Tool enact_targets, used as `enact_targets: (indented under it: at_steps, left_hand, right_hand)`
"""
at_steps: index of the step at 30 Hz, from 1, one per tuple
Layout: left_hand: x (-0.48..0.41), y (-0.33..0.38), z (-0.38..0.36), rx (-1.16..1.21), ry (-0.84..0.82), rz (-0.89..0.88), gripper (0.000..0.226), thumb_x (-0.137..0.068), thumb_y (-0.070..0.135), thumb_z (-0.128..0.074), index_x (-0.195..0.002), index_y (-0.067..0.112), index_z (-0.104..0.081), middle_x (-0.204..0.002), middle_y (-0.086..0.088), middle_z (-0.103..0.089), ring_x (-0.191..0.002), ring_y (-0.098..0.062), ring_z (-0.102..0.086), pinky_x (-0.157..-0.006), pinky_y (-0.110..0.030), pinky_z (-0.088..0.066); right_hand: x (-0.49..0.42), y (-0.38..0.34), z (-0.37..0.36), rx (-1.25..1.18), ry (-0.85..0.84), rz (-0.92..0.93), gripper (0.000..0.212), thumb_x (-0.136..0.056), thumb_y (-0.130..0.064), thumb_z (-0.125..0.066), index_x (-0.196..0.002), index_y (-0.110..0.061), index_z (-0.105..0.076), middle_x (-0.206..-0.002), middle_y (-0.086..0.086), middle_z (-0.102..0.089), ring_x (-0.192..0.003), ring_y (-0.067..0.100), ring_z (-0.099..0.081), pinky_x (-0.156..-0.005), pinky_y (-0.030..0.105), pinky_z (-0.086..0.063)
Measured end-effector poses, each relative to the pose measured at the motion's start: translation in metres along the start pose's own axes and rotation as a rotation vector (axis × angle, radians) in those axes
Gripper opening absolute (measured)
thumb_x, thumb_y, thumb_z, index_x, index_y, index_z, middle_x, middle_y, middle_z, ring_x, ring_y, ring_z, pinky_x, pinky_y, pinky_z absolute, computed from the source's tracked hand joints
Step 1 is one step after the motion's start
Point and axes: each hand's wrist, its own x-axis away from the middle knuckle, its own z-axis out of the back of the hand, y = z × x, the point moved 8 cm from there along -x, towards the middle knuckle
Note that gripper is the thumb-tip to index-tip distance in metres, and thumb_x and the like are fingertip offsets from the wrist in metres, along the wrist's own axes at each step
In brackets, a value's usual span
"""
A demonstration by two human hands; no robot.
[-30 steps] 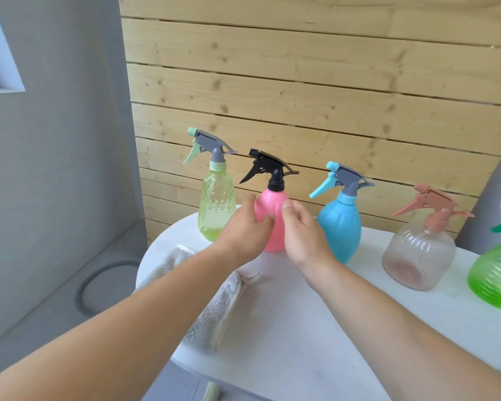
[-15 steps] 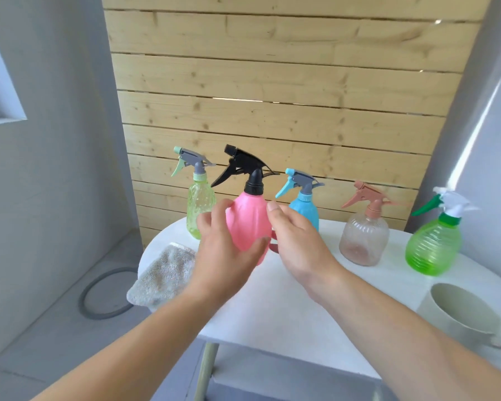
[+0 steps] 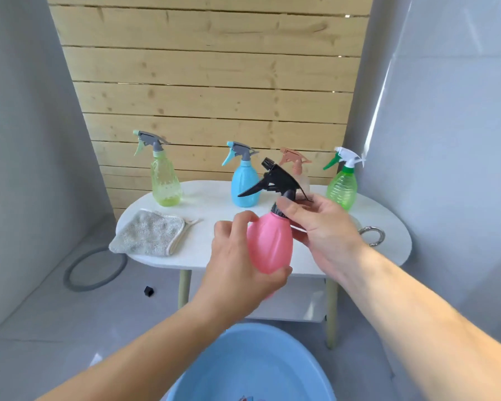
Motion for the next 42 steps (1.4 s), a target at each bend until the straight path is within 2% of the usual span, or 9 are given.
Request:
enact_targets:
  at_steps: [2,16,22,24,27,32,36,40,42]
  left_hand:
    - [0.013,0.004,-0.009,0.017,-0.043,0.012,0.076,-0.068,0.041,-0.088,-0.12,0.048,-0.033,-0.11,0.022,-0.03,-0.111,-0.015,-0.047,-0.071,-0.011,-0.045]
    - [0.024,-0.016,-0.039,0.074,-0.28,0.137,0.073,-0.069,0.038,-0.087,-0.129,0.052,-0.049,-0.115,0.021,-0.045,-0.096,0.019,-0.051,-0.059,-0.004,-0.049]
    - [0.024,-0.017,-0.036,0.019,-0.238,0.113,0.075,-0.07,0.042,-0.085,-0.136,0.051,-0.048,-0.114,0.023,-0.042,-0.104,0.005,-0.054,-0.073,-0.004,-0.047]
    - [0.022,-0.011,-0.035,-0.038,-0.175,0.039,0.078,-0.07,0.047,-0.083,-0.137,0.052,-0.044,-0.113,0.023,-0.038,-0.112,-0.002,-0.049,-0.085,-0.015,-0.05]
    - [0.02,-0.004,-0.034,-0.104,-0.141,-0.045,0.082,-0.07,0.051,-0.081,-0.141,0.054,-0.041,-0.112,0.02,-0.034,-0.113,-0.006,-0.039,-0.088,-0.028,-0.055]
    - [0.017,-0.01,-0.026,-0.085,-0.144,0.004,0.092,-0.068,0.05,-0.084,-0.149,0.043,-0.041,-0.118,0.023,-0.039,-0.116,-0.004,-0.047,-0.082,-0.011,-0.046]
    - [0.017,-0.019,-0.023,-0.048,-0.171,0.085,0.083,-0.064,0.048,-0.087,-0.139,0.039,-0.051,-0.117,0.025,-0.047,-0.107,0.007,-0.053,-0.08,-0.003,-0.042]
    - [0.013,-0.023,-0.025,0.153,-0.32,0.154,0.054,-0.062,0.041,-0.084,-0.114,0.037,-0.07,-0.103,0.009,-0.071,-0.094,-0.013,-0.068,-0.079,-0.03,-0.061]
    - [0.015,-0.03,-0.03,0.401,-0.455,0.269,0.053,-0.066,0.032,-0.08,-0.118,0.033,-0.072,-0.106,0.003,-0.076,-0.096,-0.019,-0.073,-0.077,-0.033,-0.062]
  right_hand:
    - [0.01,0.002,0.012,0.08,0.004,-0.006,0.018,-0.076,-0.01,-0.082,-0.088,-0.013,-0.069,-0.08,0.004,-0.071,-0.079,0.018,-0.068,-0.086,0.037,-0.056]
    - [0.016,0.042,0.054,0.13,-0.088,-0.14,0.005,-0.087,-0.002,-0.068,-0.091,0.001,-0.067,-0.083,0.014,-0.069,-0.078,0.021,-0.067,-0.07,0.027,-0.058]
    - [0.015,0.05,0.047,0.022,-0.157,-0.184,0.015,-0.088,-0.005,-0.066,-0.102,0.0,-0.064,-0.095,0.017,-0.069,-0.088,0.022,-0.067,-0.074,0.032,-0.058]
    - [0.014,0.048,0.047,0.065,-0.13,-0.153,0.022,-0.085,-0.008,-0.072,-0.105,-0.003,-0.063,-0.094,0.011,-0.07,-0.087,0.019,-0.068,-0.075,0.035,-0.057]
    - [0.011,0.043,0.048,0.103,-0.086,-0.097,0.027,-0.076,-0.009,-0.078,-0.099,-0.003,-0.064,-0.083,0.004,-0.069,-0.08,0.016,-0.068,-0.074,0.032,-0.057]
    - [0.01,0.045,0.045,-0.005,-0.124,-0.128,0.031,-0.065,-0.015,-0.076,-0.093,-0.005,-0.066,-0.079,0.001,-0.067,-0.08,0.015,-0.064,-0.079,0.029,-0.054]
    - [0.012,0.053,0.041,-0.035,-0.168,-0.178,0.029,-0.067,-0.011,-0.075,-0.094,-0.003,-0.067,-0.082,0.004,-0.067,-0.081,0.017,-0.064,-0.081,0.029,-0.053]
    - [0.012,0.055,0.038,-0.077,-0.216,-0.207,0.026,-0.071,-0.005,-0.072,-0.096,-0.001,-0.067,-0.087,0.009,-0.065,-0.086,0.021,-0.062,-0.084,0.03,-0.053]
    - [0.013,0.053,0.034,-0.108,-0.285,-0.233,0.027,-0.075,-0.003,-0.069,-0.101,0.001,-0.065,-0.092,0.012,-0.064,-0.091,0.023,-0.062,-0.084,0.029,-0.056]
